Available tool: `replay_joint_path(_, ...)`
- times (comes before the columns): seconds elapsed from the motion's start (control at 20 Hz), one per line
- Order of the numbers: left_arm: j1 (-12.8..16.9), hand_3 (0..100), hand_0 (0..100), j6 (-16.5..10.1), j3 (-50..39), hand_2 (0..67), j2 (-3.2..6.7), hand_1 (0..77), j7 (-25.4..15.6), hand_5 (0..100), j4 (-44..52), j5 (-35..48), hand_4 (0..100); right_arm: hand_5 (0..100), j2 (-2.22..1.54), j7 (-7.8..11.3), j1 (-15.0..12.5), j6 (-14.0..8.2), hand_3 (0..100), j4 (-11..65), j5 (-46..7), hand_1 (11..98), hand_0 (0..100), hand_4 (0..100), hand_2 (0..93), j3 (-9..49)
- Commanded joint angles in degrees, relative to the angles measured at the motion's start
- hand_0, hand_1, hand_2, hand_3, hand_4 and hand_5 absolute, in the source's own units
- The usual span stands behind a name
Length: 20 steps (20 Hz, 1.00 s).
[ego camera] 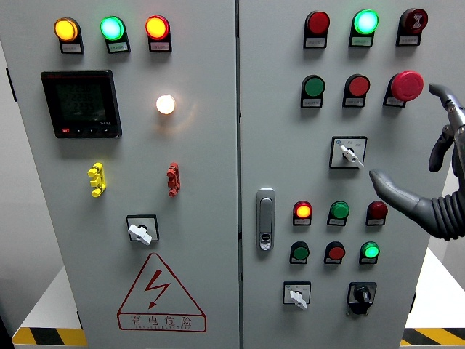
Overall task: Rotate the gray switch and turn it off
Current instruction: 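Raise the right hand toward the white rotary switch knob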
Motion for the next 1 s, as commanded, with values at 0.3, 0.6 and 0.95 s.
replay_joint_path(0.3,0.0,18,0,0.0,0.0,13.2,0.0,0.0,0.0,12,0.0,0.0,10,94,0.0,-0.86,0.3,-0.1,85,-1.0,0.0,37.9,0,100,21.9,0.0)
replay_joint_path(0.6,0.0,18,0,0.0,0.0,13.2,0.0,0.0,0.0,12,0.0,0.0,10,94,0.0,-2.97,2.0,-0.5,85,-3.6,0.1,34.7,0,100,32.7,-0.3)
replay_joint_path(0.95,0.0,18,0,0.0,0.0,13.2,0.0,0.0,0.0,12,0.0,0.1,10,94,0.0,-3.94,4.2,-3.3,85,-9.0,0.1,32.6,0,100,51.0,-0.9)
